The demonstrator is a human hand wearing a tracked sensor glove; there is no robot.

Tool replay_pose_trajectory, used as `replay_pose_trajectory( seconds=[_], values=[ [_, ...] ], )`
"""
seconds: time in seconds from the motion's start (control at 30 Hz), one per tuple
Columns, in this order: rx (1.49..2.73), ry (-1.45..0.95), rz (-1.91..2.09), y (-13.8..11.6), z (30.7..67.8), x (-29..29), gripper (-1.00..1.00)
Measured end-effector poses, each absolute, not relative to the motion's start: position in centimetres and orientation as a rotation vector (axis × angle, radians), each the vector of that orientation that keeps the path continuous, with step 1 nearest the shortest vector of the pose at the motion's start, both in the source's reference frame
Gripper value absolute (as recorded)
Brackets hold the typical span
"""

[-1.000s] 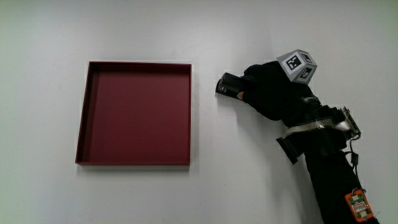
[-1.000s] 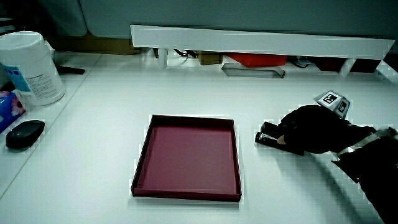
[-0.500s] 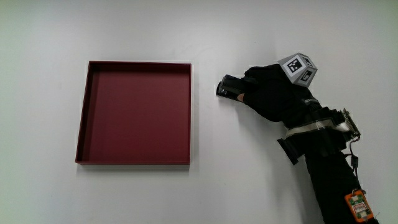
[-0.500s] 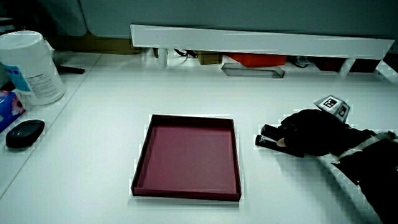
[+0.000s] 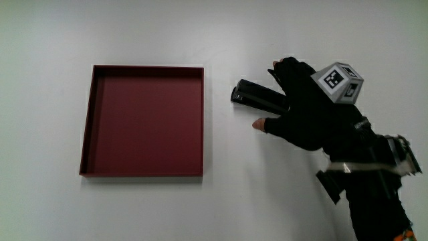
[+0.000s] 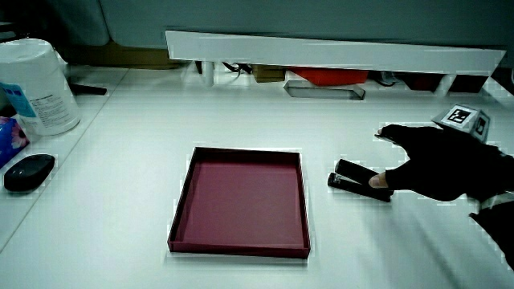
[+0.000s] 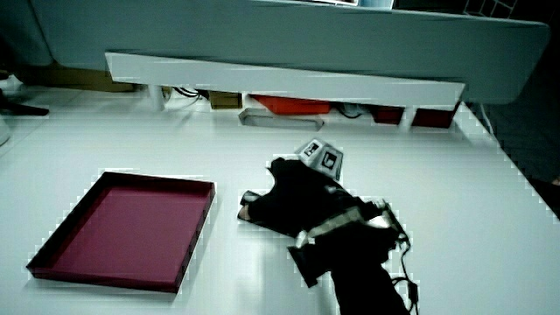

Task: Place stapper on desk

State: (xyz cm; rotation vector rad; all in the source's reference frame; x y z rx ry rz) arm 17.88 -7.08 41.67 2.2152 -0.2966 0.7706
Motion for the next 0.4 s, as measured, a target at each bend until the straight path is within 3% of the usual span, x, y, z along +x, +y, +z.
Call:
replay_pose_trajectory(
  seconds=[0.27, 0.4],
  values=[
    [2.295, -0.447, 0.686, -3.6, 35.2, 16.1, -1.00],
    [2.337, -0.492, 0.669, -2.4, 34.2, 15.9, -1.00]
  ],
)
